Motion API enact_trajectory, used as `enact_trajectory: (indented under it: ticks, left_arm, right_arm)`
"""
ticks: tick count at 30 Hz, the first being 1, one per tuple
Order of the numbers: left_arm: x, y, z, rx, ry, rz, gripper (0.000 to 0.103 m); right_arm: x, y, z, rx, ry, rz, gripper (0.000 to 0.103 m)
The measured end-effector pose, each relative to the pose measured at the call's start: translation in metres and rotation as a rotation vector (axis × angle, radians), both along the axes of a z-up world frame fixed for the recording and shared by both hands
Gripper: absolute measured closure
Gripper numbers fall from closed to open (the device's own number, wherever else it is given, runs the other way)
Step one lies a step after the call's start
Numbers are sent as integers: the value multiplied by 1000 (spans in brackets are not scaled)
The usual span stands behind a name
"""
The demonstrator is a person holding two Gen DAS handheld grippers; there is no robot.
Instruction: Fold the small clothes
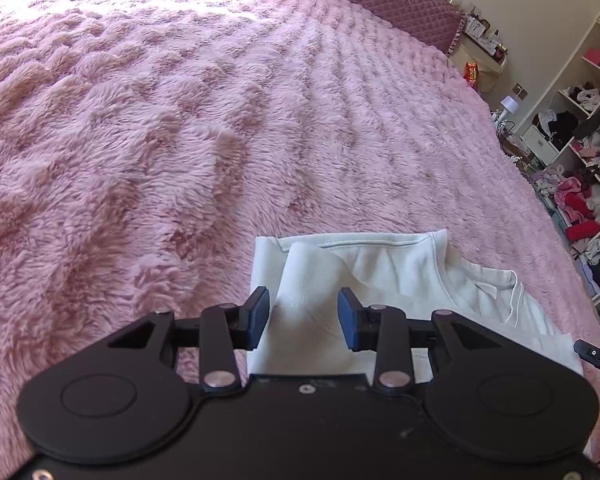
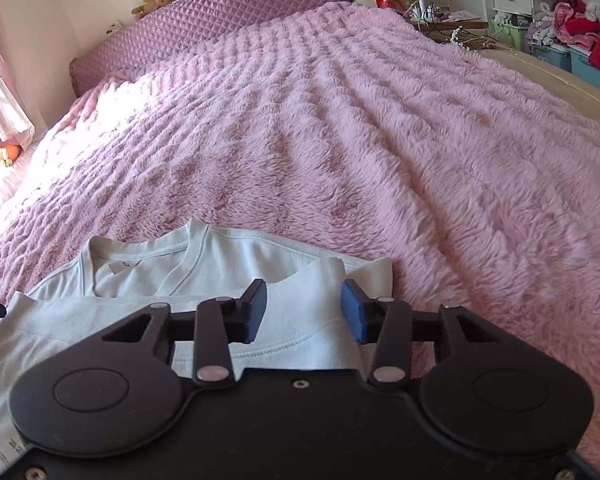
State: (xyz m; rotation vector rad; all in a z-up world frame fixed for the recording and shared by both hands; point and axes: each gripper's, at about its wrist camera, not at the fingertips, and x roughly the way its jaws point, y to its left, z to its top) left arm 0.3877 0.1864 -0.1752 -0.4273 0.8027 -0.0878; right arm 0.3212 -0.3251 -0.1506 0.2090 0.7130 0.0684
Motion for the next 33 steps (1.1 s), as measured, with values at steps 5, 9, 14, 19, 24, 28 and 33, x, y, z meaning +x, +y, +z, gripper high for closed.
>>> enact_trajectory:
  ticks: [5, 9, 14, 19, 24, 28, 33]
  left_arm:
    - [15, -15, -5, 61, 7, -26, 88]
    - [12, -19, 6, 87, -57, -26, 96]
    - [18, -23, 16, 176, -98, -2, 96]
    - [39, -10, -31, 120, 33, 3, 87]
    - [22, 11, -17, 27, 44, 15, 70]
    - [-42, 28, 1, 4, 37, 17, 56]
    - [-126, 44, -15, -143, 92, 45, 54]
  right_arm:
    - [4, -1, -14, 13, 43, -18, 89]
    - [-2, 4, -1, 7, -10, -16, 94]
    - [3, 4, 8, 26, -50, -38, 95]
    - [21, -7, -36, 23, 29, -65, 95]
    - [-4, -20, -19, 135, 17, -74, 68]
    - [-79, -28, 4, 162, 10, -35, 53]
    - [-163, -32, -9, 187, 107, -84, 52]
